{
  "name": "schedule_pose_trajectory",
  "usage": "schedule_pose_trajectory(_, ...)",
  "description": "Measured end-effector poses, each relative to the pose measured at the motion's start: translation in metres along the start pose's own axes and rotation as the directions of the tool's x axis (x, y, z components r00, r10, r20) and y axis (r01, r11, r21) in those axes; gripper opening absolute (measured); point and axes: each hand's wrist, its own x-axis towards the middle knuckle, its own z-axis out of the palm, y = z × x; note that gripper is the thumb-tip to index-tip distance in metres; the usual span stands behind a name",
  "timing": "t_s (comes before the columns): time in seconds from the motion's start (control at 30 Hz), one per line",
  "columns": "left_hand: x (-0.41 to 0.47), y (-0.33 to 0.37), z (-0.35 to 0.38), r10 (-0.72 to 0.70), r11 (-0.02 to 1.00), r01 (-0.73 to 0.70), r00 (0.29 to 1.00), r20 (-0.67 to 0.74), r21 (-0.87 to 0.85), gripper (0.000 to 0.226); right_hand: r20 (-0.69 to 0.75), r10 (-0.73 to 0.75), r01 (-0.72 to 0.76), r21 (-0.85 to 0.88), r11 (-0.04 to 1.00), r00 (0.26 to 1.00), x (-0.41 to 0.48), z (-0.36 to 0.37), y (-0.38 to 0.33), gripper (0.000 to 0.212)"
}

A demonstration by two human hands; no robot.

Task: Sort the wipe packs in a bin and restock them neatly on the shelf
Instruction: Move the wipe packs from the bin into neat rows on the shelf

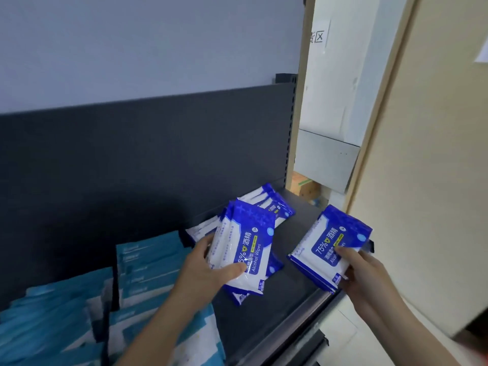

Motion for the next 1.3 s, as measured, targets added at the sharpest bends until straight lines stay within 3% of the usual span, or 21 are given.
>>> schedule_pose_trajectory(0.33,0.086,0.032,0.122,-0.003,0.926,0.014,1.000,-0.029,0.376,0.085,0.103,0.096,-0.097,0.008,0.995,0.990,0.130,-0.062,-0.058,0.014)
schedule_pose_trajectory(0.47,0.104,0.043,0.145,-0.040,0.832,0.021,0.999,0.021,0.554,0.086,0.145,0.140,-0.139,-0.015,0.990,0.979,0.156,-0.072,-0.068,0.008)
schedule_pose_trajectory(0.63,0.126,0.046,0.144,-0.183,0.704,0.049,0.976,0.115,0.708,0.095,0.176,0.203,-0.199,-0.041,0.979,0.963,0.171,-0.076,-0.067,0.012)
schedule_pose_trajectory(0.77,0.143,0.051,0.139,-0.256,0.593,-0.026,0.942,0.219,0.805,0.108,0.204,0.231,-0.224,-0.054,0.973,0.951,0.175,-0.073,-0.063,0.018)
schedule_pose_trajectory(0.9,0.147,0.048,0.134,-0.307,0.487,-0.025,0.931,0.198,0.873,0.119,0.229,0.255,-0.249,-0.055,0.967,0.939,0.172,-0.065,-0.057,0.017)
schedule_pose_trajectory(1.03,0.140,0.034,0.138,-0.222,0.408,-0.153,0.940,0.260,0.900,0.108,0.215,0.279,-0.273,-0.058,0.960,0.936,0.167,-0.058,-0.049,0.019)
schedule_pose_trajectory(1.3,0.128,0.015,0.136,-0.241,0.367,-0.297,0.885,0.399,0.881,0.090,0.207,0.289,-0.281,-0.068,0.957,0.935,0.156,-0.049,-0.047,0.017)
